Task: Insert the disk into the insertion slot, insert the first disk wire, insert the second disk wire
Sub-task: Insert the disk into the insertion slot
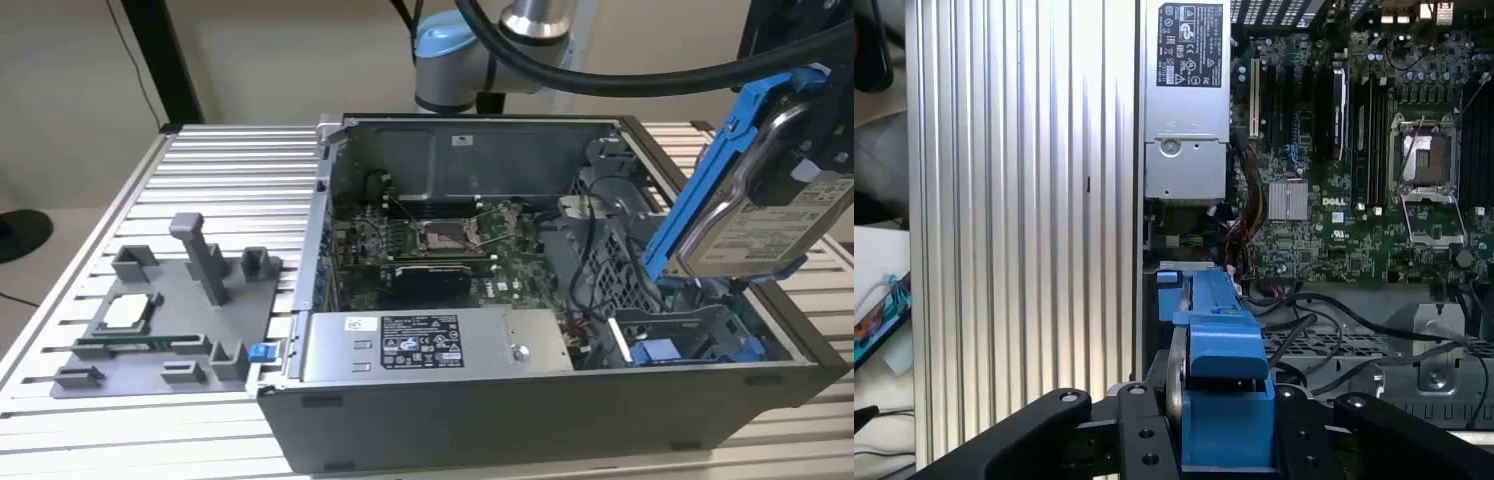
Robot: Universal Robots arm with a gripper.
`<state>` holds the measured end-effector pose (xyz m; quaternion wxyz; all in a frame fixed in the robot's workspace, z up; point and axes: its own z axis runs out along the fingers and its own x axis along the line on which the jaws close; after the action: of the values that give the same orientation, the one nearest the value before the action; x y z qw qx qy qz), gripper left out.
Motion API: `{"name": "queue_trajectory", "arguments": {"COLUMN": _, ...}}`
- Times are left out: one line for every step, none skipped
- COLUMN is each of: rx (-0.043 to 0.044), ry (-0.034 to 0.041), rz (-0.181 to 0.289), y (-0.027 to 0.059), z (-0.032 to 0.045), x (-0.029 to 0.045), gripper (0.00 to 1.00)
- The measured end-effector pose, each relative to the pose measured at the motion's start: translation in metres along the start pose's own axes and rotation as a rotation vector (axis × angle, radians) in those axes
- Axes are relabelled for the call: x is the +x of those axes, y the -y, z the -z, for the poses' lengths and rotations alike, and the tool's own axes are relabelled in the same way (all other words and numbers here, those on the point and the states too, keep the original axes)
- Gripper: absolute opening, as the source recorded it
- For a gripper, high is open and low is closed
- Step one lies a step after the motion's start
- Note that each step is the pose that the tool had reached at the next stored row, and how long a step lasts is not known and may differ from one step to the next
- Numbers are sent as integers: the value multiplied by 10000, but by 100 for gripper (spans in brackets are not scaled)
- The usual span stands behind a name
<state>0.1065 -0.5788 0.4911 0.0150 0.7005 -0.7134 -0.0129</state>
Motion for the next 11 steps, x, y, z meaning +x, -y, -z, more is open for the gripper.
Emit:
{"name": "queue_trajectory", "arguments": {"rx": 0, "ry": 0, "rz": 0, "y": 0, "z": 0, "x": 0, "gripper": 0}}
{"name": "queue_trajectory", "arguments": {"rx": 0, "ry": -1, "rz": 0, "y": 0, "z": 0, "x": 0, "gripper": 0}}
{"name": "queue_trajectory", "arguments": {"rx": 0, "ry": -3, "rz": 0, "y": 2, "z": -2, "x": 1, "gripper": 0}}
{"name": "queue_trajectory", "arguments": {"rx": 0, "ry": -3, "rz": 0, "y": 6, "z": -5, "x": 3, "gripper": 0}}
{"name": "queue_trajectory", "arguments": {"rx": 0, "ry": 1, "rz": 0, "y": 9, "z": -14, "x": 6, "gripper": 0}}
{"name": "queue_trajectory", "arguments": {"rx": 0, "ry": 1, "rz": -1, "y": 13, "z": -24, "x": 9, "gripper": 0}}
{"name": "queue_trajectory", "arguments": {"rx": 0, "ry": 0, "rz": -2, "y": 15, "z": -38, "x": 12, "gripper": 0}}
{"name": "queue_trajectory", "arguments": {"rx": 0, "ry": 0, "rz": -4, "y": 19, "z": -57, "x": 13, "gripper": 0}}
{"name": "queue_trajectory", "arguments": {"rx": 0, "ry": -1, "rz": -5, "y": 23, "z": -74, "x": 13, "gripper": 0}}
{"name": "queue_trajectory", "arguments": {"rx": 0, "ry": -2, "rz": -7, "y": 28, "z": -91, "x": 13, "gripper": 0}}
{"name": "queue_trajectory", "arguments": {"rx": 0, "ry": 0, "rz": -10, "y": 34, "z": -110, "x": 13, "gripper": 0}}
